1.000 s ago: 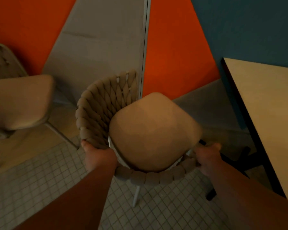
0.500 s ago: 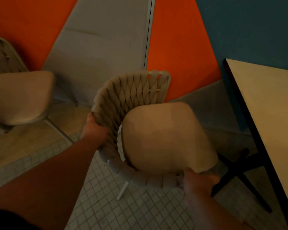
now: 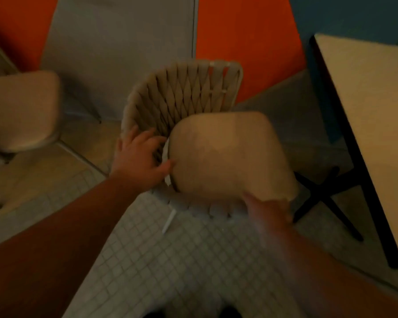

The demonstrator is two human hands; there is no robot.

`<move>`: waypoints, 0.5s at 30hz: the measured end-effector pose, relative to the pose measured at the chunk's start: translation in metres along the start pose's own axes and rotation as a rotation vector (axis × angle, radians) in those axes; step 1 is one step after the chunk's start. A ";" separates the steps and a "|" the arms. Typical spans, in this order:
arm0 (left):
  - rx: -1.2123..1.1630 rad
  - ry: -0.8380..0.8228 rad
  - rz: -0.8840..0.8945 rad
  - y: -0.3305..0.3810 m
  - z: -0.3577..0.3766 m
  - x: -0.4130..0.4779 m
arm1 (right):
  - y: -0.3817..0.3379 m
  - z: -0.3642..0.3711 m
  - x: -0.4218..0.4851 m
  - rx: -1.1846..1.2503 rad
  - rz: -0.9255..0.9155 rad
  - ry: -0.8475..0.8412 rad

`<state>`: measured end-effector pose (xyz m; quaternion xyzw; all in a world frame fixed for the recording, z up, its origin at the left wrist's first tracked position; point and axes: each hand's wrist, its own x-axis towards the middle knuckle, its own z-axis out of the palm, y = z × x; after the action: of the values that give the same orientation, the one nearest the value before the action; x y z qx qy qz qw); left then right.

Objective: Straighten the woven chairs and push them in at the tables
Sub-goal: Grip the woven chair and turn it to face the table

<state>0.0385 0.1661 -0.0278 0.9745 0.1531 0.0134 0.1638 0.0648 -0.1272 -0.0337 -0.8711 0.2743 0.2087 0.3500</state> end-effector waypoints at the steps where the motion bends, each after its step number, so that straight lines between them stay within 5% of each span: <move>1: 0.058 -0.059 0.117 0.011 -0.001 -0.016 | 0.001 -0.011 0.000 -0.174 -0.145 0.008; 4: 0.180 -0.214 0.258 0.038 0.006 -0.046 | -0.008 -0.033 0.006 -0.536 -0.675 -0.101; 6: 0.223 -0.346 0.239 0.059 0.017 -0.051 | -0.020 -0.030 0.017 -0.809 -0.844 -0.241; 9: 0.363 -0.417 0.182 0.081 0.036 -0.047 | -0.031 -0.016 0.031 -1.014 -0.816 -0.372; 15: 0.392 -0.384 0.206 0.079 0.044 -0.045 | -0.024 -0.010 0.039 -1.018 -0.907 -0.314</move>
<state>0.0221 0.0675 -0.0428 0.9826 0.0194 -0.1845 -0.0040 0.1108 -0.1329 -0.0367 -0.9148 -0.3022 0.2678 -0.0138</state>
